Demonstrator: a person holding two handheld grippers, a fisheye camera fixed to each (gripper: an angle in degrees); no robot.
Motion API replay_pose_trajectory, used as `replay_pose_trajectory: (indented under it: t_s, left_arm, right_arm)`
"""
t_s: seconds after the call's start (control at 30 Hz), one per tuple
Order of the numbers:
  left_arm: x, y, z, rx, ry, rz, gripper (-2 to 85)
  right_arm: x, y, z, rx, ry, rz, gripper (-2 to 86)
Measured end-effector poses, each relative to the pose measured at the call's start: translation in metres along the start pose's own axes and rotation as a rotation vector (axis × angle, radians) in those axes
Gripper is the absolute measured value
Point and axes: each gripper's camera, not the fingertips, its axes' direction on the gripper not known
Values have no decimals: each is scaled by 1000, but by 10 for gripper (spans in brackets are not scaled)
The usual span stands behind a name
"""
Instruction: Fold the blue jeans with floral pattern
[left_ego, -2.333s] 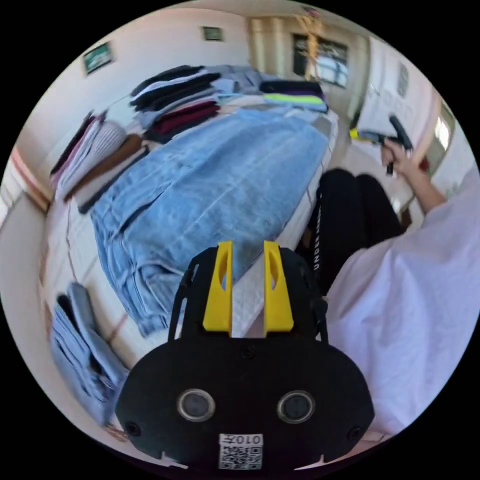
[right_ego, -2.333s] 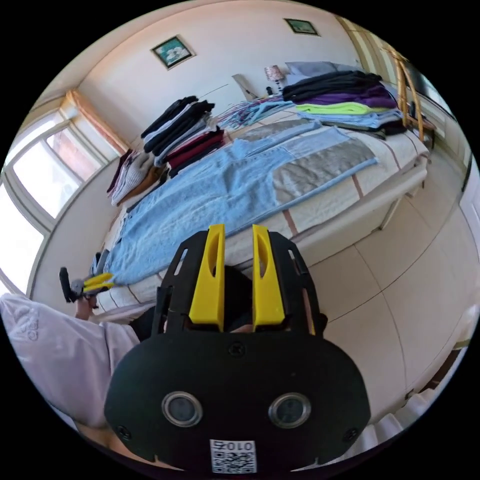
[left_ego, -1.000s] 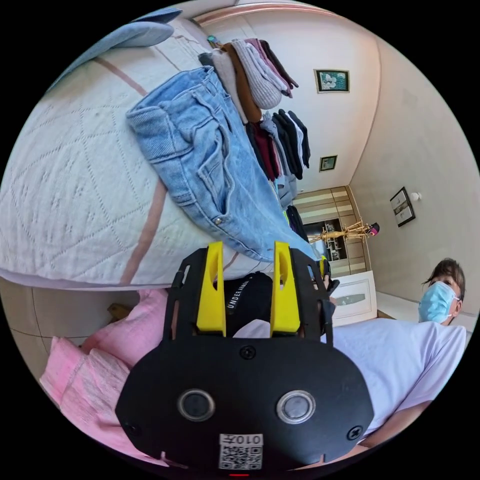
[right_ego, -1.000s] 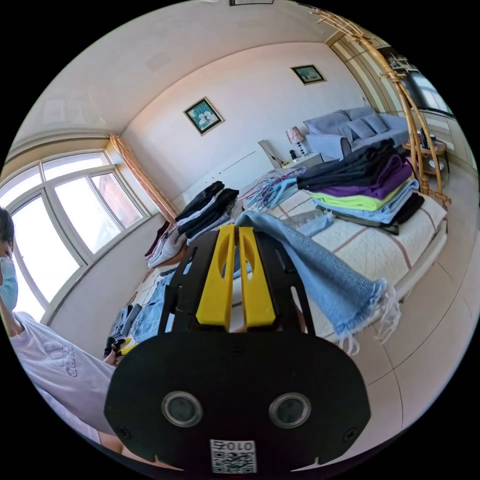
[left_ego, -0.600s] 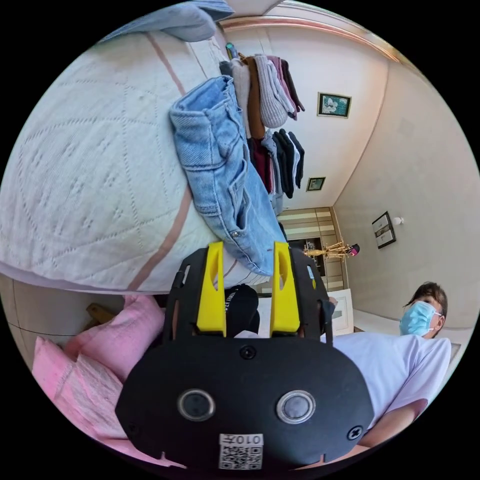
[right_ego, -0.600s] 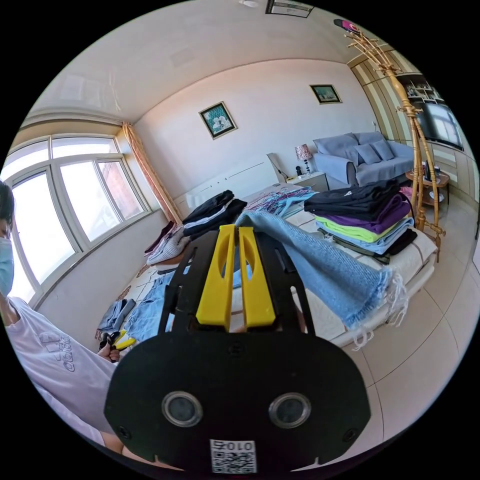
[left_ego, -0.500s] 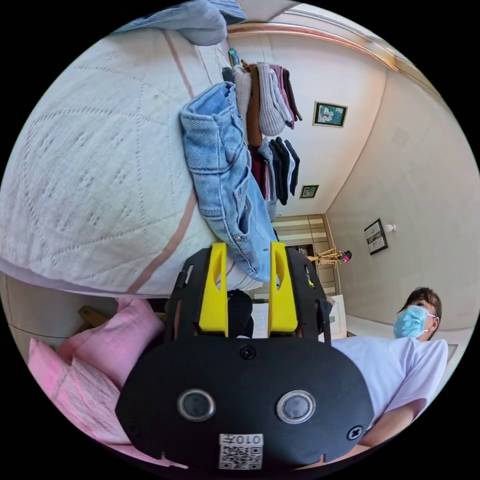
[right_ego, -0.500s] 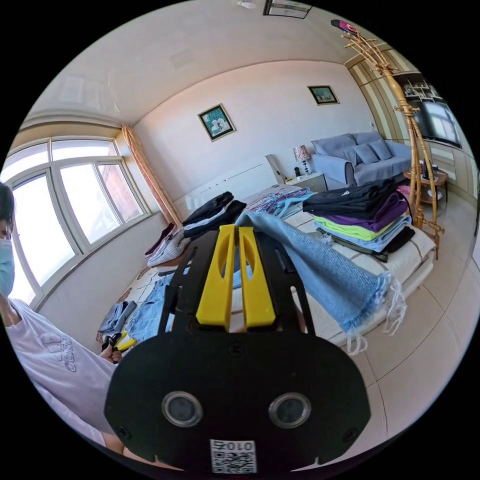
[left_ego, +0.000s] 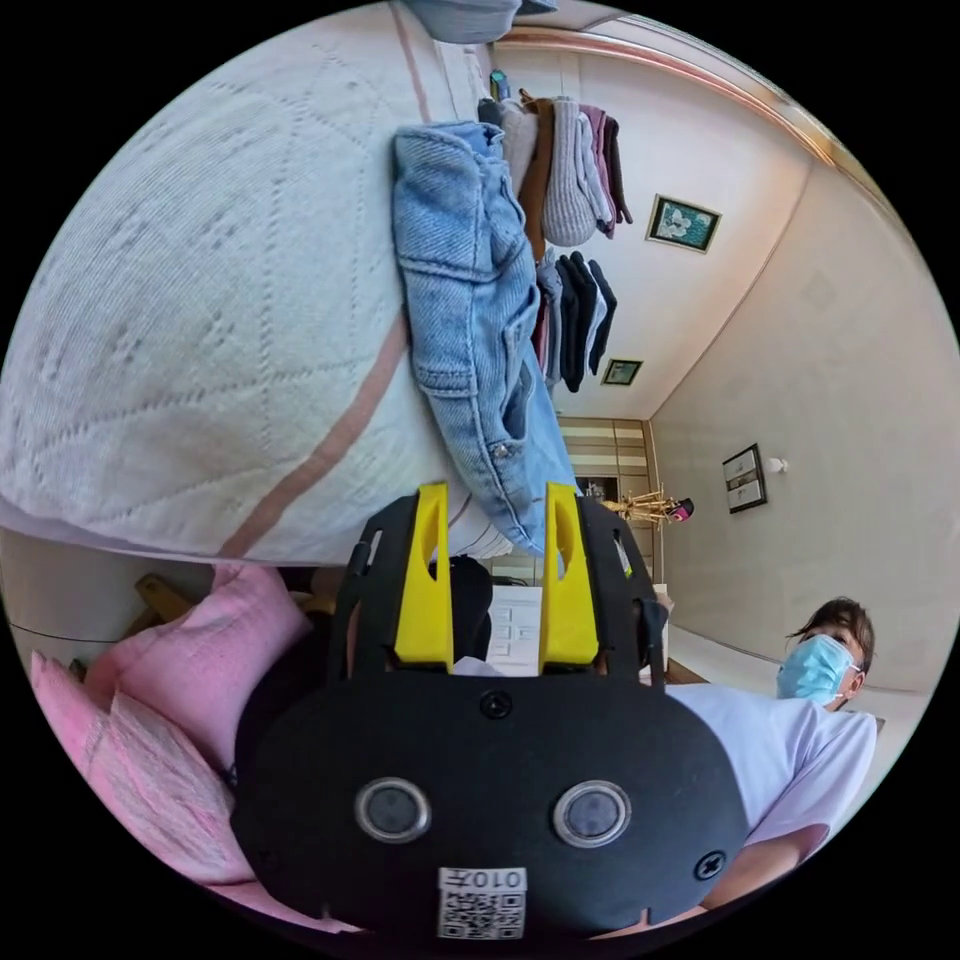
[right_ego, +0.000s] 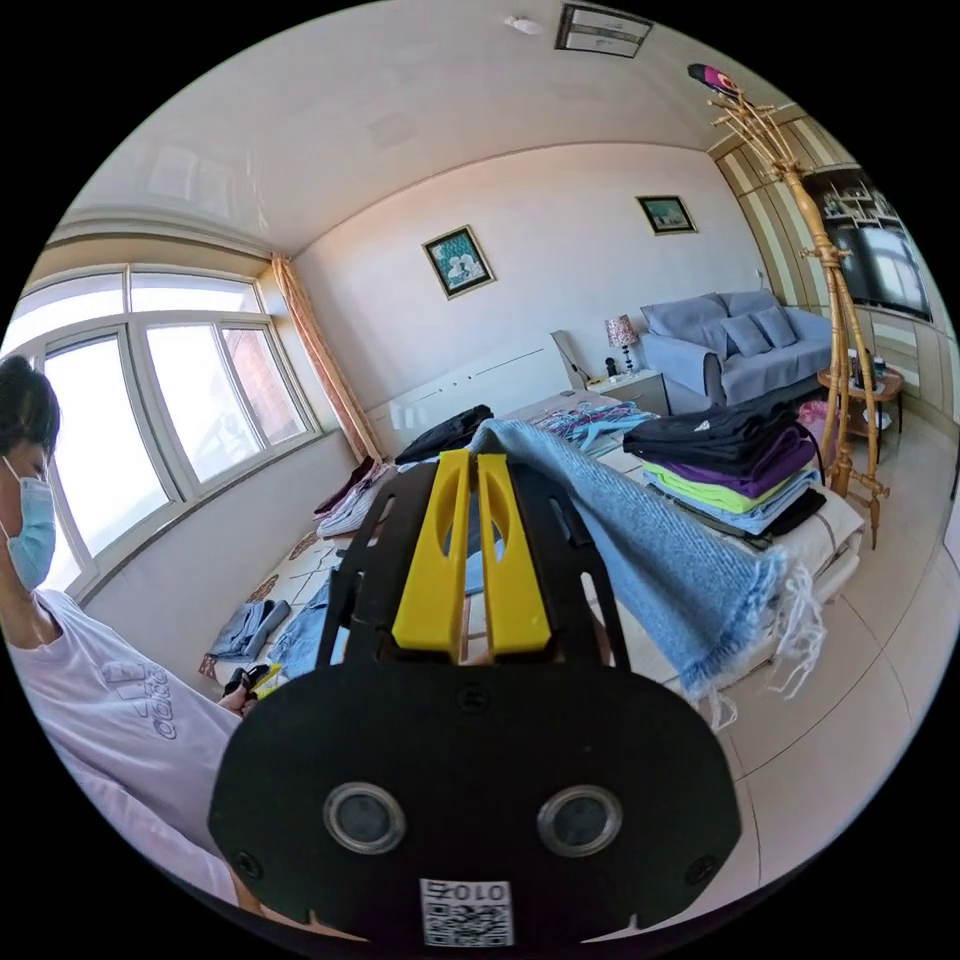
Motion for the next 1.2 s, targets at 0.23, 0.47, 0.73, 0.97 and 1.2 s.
replay_pose_trajectory:
  t_s: [0.23, 0.47, 0.73, 0.97, 1.2]
  left_arm:
    - [48, 4, -15, 114, -130, 185, 100]
    - [148, 5, -18, 142, -326, 490, 90]
    - [186, 50, -13, 145, -396, 589, 84]
    - [210, 101, -22, 152, -459, 613, 80]
    - [188, 53, 9, 113, -322, 500, 79]
  right_arm:
    - [-38, -12, 0, -49, 130, -99, 11]
    - [-11, 7, 29, -169, 167, 58, 12]
    - [-28, 22, -4, -124, 176, 74, 12]
    - [-60, 27, -38, -97, 213, 62, 11]
    - [-53, -27, 22, -176, 244, 17, 11]
